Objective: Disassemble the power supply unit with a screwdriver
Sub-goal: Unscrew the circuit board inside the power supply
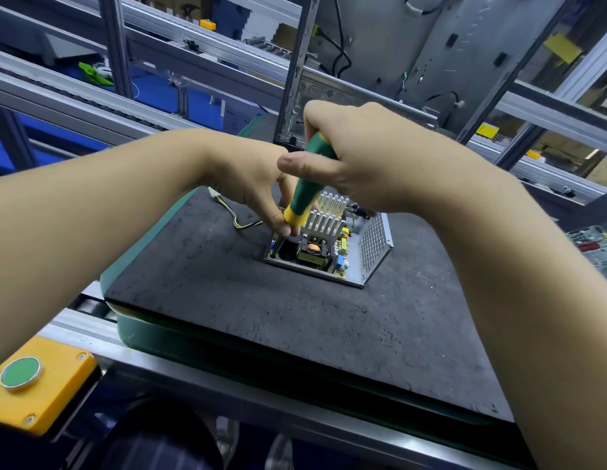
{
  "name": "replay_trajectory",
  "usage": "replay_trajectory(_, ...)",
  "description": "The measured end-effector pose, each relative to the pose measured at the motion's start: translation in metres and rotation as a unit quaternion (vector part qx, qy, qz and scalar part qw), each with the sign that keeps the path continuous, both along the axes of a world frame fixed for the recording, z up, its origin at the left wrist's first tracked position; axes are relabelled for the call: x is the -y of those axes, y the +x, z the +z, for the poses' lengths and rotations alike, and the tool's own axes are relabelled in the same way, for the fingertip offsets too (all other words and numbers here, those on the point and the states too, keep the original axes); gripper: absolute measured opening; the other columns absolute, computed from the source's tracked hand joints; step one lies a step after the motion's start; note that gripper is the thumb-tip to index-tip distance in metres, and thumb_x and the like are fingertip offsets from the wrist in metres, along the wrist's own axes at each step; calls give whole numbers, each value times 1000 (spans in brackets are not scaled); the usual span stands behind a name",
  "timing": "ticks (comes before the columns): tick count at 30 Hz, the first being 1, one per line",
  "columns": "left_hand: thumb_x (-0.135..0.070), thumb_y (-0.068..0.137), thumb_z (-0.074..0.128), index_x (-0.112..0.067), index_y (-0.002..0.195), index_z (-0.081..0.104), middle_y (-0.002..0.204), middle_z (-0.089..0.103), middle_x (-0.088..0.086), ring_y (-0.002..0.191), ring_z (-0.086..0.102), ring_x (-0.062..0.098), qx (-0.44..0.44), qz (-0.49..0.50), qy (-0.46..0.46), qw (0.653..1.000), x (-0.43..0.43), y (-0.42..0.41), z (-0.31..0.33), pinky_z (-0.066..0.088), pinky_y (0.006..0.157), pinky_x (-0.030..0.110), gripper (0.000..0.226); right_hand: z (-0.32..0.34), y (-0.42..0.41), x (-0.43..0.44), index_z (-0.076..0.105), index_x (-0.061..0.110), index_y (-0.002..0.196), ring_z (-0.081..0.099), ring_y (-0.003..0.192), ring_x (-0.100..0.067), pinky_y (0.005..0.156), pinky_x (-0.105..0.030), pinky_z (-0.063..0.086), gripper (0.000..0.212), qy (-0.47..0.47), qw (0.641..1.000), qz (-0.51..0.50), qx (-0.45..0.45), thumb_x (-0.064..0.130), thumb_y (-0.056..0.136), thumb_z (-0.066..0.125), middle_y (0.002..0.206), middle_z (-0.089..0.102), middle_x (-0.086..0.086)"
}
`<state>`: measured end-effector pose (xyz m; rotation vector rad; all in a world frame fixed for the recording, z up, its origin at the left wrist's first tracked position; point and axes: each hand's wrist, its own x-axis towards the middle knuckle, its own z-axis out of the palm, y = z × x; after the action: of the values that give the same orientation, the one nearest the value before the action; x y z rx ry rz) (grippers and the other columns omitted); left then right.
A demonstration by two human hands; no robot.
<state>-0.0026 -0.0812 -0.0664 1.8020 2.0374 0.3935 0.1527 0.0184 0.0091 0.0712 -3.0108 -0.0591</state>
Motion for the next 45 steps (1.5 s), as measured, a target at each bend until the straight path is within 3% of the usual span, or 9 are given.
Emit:
replay_trajectory(3, -43, 69, 86, -38, 109, 74, 110, 70, -23, 114, 60, 0, 46, 5, 36, 998, 6, 1, 5, 43, 109, 32, 42, 2, -3, 1, 28, 27, 72, 37, 64, -8, 51, -33, 21, 47, 32, 999, -29, 4, 68, 93, 39, 73, 41, 5)
replay_trajectory(7, -30, 72, 87, -64, 87, 67, 86, 67, -39, 85, 59, -23, 97, -42, 112, 988, 17, -1, 14, 38, 72, -3, 42, 3, -7, 3, 30, 28, 73, 38, 63, -3, 51, -30, 23, 42, 25, 1000, -13, 9, 58, 97, 46, 73, 44, 9)
replay_trajectory(12, -40, 78, 84, -40, 95, 76, 101, 76, -14, 102, 68, 4, 147, -29, 123, 981, 22, -3, 9, 52, 93, 26, 18, 12, -6, 2, 49, 23, 96, 59, 67, -5, 59, -31, 43, 14, -57, 992, 58, 94, 30, 95, 60, 79, 64, 7)
replay_trajectory(16, -22, 78, 76, -43, 91, 78, 92, 77, -18, 91, 70, -4, 208, -4, 144, 967, 20, 2, -5, 49, 79, 8, 25, 18, -7, 1, 54, 23, 103, 68, 61, -8, 55, -30, 55, 16, -101, 987, 25, 123, 35, 94, 61, 80, 69, 4)
replay_trajectory(20, -34, 73, 82, -13, 108, 69, 103, 76, 1, 100, 71, 15, 175, 35, 176, 968, 14, 9, -6, 56, 88, 30, 43, 8, -15, 6, 50, 15, 89, 63, 64, -23, 55, -33, 44, 63, -5, 994, -112, 16, 74, 92, 28, 83, 61, -4)
replay_trajectory(24, -45, 66, 86, -15, 107, 68, 108, 72, 4, 109, 66, 21, 137, 43, 198, 970, 12, 17, -6, 49, 101, 44, 53, 3, -18, 4, 54, 18, 101, 51, 73, -14, 58, -32, 33, 34, 29, 997, -71, 4, 50, 101, 42, 87, 54, 2)
replay_trajectory(30, -5, 86, 70, -14, 118, 61, 117, 74, -3, 112, 68, 10, 290, 26, 198, 936, 25, 14, -11, 52, 91, 19, 34, 19, -11, 3, 51, 24, 111, 54, 73, -3, 59, -27, 39, 17, -20, 992, -27, 120, 28, 94, 51, 94, 65, 4)
replay_trajectory(36, -11, 77, 83, -21, 91, 63, 80, 71, -22, 78, 66, -5, 211, 59, 229, 949, 20, 24, -5, 48, 74, 10, 26, 10, -17, 13, 47, 12, 92, 52, 67, -20, 55, -33, 32, 66, -12, 991, -132, -2, 75, 93, 26, 75, 50, 0)
replay_trajectory(45, 1, 87, 72, -18, 107, 63, 98, 76, -14, 91, 70, -1, 278, 62, 208, 936, 29, 25, -6, 52, 78, 13, 29, 14, -13, 12, 44, 22, 106, 54, 74, -13, 63, -33, 41, 22, 11, 996, -63, 66, 38, 93, 52, 88, 60, 2)
